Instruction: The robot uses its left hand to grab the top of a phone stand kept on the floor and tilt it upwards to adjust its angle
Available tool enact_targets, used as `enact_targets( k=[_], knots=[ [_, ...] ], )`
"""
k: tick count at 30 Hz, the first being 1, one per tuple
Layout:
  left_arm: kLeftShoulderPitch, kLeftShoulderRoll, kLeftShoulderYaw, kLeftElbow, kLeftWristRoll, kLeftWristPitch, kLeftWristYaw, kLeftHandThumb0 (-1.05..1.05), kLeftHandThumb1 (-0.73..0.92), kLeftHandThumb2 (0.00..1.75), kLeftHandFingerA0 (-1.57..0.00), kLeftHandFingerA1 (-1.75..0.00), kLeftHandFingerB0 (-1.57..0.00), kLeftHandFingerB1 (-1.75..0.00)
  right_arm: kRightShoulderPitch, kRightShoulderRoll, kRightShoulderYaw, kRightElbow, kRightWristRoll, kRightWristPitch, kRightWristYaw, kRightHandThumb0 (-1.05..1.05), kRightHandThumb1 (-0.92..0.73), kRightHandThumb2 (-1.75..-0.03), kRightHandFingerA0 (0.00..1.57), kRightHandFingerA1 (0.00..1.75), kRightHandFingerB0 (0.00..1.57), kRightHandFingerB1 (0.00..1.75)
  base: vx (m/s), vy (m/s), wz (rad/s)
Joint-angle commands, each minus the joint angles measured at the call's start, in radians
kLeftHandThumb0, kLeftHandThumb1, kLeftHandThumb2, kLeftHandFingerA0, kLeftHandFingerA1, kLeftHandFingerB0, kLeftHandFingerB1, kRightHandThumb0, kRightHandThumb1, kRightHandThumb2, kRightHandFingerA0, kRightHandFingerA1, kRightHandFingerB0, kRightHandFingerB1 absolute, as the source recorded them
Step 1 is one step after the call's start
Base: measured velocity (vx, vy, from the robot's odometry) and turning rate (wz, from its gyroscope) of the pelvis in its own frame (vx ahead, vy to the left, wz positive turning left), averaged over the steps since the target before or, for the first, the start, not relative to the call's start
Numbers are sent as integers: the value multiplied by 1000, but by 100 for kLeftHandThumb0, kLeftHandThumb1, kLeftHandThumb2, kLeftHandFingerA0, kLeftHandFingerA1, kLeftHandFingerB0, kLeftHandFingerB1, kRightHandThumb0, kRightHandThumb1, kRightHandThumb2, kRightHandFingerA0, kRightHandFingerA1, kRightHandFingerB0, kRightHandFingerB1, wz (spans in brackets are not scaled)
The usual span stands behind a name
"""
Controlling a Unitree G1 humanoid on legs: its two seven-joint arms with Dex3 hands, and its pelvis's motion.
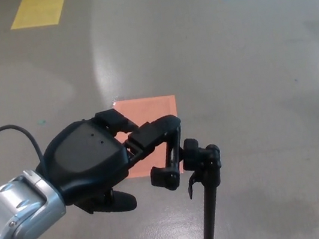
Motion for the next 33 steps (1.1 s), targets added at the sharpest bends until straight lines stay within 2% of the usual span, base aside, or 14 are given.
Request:
enact_targets(
  k=[1, 8, 9, 10, 17, 18, 29, 31, 32, 33],
  knots=[
    [15, 18, -4, 24, 17, -21, 15, -73, 57, 91, -27, -47, 0, -18, -3, -18, -4, 4, 1, 0, 10, -59, -75, -61, 31, 41, 29, 33, 0, 0, 0],
    [32, 28, -3, 40, 11, -17, 5, -73, 56, 90, -27, -47, 0, -18, -6, -15, -5, 8, 1, 2, 6, -59, -74, -61, 32, 41, 29, 34, 0, 0, 0],
    [33, 29, -1, 40, 9, -18, 4, -71, 69, 61, -34, -34, 0, -19, -7, -15, -7, 8, 2, 3, 7, -59, -74, -61, 32, 41, 29, 33, 0, 0, 0],
    [36, 31, 0, 41, 8, -18, 4, -77, 57, 89, -30, -47, 0, -15, -8, -14, -8, 8, 3, 4, 7, -58, -75, -61, 32, 41, 29, 34, 0, 0, 0],
    [35, 43, 3, 53, 21, -17, 13, -78, 58, 90, -31, -48, 0, -15, -14, -15, -2, 8, -3, 13, 2, -60, -74, -62, 33, 41, 28, 33, 0, 0, 0],
    [36, 44, 3, 56, 23, -18, 18, -72, 68, 61, -37, -34, -2, -20, -14, -15, -2, 8, -3, 13, 2, -59, -74, -61, 32, 41, 28, 33, 0, 0, 0],
    [54, 57, 2, 71, 32, -19, 36, -70, 67, 61, -36, -34, -4, -20, -17, -14, -10, 7, 6, 8, 6, -60, -73, -62, 33, 43, 29, 34, 0, 0, 0],
    [57, 58, 0, 78, 33, -22, 41, -71, 69, 62, -36, -34, -3, -20, -19, -14, -9, 7, 4, 10, 6, -60, -73, -62, 33, 42, 29, 33, 0, 0, 0],
    [59, 58, 0, 78, 31, -22, 39, -75, 57, 91, -31, -49, 0, -19, -19, -14, -9, 7, 4, 8, 6, -60, -73, -62, 33, 43, 29, 34, 0, 0, 0],
    [60, 59, 1, 79, 29, -21, 36, -75, 57, 91, -31, -49, 0, -19, -19, -14, -10, 6, 4, 6, 7, -60, -73, -62, 33, 43, 29, 34, 0, 0, 0]
  ],
)
